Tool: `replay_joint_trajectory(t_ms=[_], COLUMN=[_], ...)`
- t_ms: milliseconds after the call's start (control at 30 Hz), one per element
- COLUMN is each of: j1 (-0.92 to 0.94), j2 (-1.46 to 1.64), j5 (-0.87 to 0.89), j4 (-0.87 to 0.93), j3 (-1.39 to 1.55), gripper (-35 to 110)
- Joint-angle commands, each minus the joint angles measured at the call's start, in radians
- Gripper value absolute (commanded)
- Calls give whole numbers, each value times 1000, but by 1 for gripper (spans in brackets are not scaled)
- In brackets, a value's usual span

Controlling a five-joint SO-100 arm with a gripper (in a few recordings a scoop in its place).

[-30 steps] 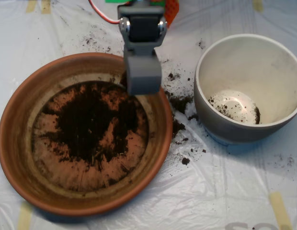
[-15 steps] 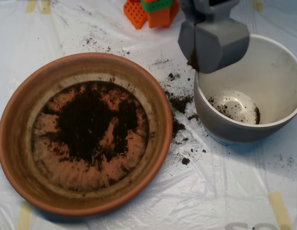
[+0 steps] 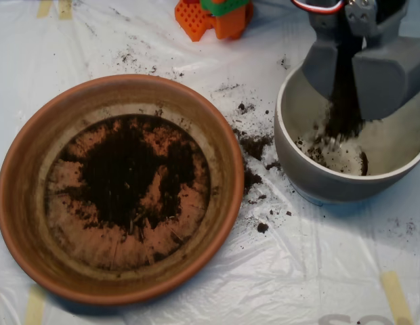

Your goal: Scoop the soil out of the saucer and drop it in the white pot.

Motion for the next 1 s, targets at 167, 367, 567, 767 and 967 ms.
replay_joint_trajectory(t_ms=[167, 367, 567, 767, 967], j1=[0, 9, 11, 31, 41], j2=[91, 158, 167, 60, 51], j5=[-20, -17, -12, 9, 20], j4=[-14, -48, -48, 38, 66], j3=[28, 126, 147, 49, -6], gripper=[26, 29, 35, 38, 39])
